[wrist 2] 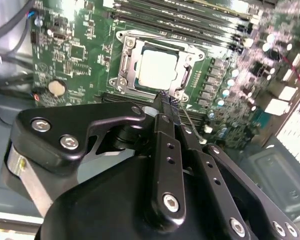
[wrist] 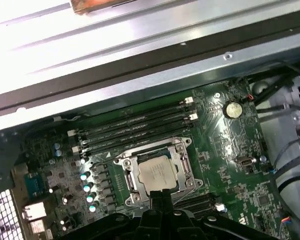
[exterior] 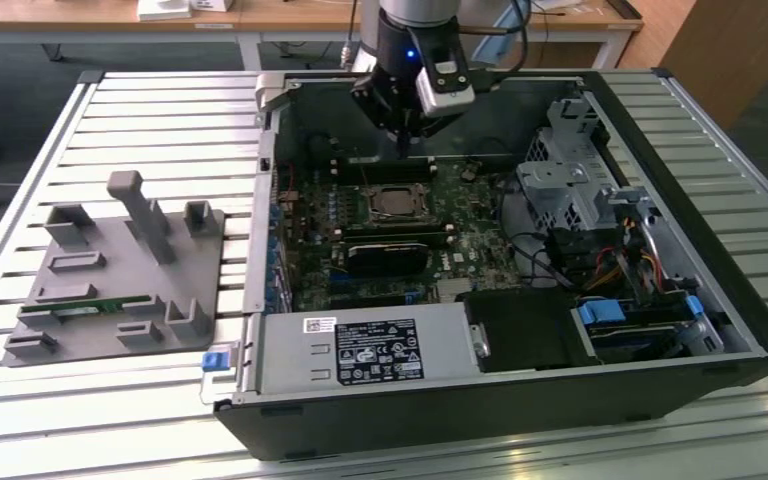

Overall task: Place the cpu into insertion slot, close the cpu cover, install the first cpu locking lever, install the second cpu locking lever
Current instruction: 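Install the first cpu locking lever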

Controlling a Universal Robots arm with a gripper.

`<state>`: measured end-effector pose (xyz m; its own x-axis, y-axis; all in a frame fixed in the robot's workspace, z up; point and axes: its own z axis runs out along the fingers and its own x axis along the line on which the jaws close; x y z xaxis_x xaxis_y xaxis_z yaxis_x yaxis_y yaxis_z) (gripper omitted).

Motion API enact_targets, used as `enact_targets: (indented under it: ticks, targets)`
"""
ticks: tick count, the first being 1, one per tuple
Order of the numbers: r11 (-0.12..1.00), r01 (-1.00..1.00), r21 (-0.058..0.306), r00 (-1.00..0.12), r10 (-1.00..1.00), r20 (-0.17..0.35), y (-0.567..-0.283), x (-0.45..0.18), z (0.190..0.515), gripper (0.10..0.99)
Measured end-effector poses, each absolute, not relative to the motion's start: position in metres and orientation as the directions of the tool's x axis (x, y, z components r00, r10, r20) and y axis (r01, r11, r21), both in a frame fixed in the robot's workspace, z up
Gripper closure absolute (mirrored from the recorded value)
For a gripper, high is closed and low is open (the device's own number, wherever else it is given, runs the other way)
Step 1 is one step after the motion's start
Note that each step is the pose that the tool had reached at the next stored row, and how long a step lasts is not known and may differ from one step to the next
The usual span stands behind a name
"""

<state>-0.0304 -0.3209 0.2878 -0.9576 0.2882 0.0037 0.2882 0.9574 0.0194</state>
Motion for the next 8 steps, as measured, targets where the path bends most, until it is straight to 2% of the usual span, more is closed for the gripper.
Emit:
enact_targets:
  ticks: [8]
  targets:
    - [0.982, 0.188, 0.02, -0.982, 0.188, -0.001, -0.3209, -0.0315, 0.2835, 0.98]
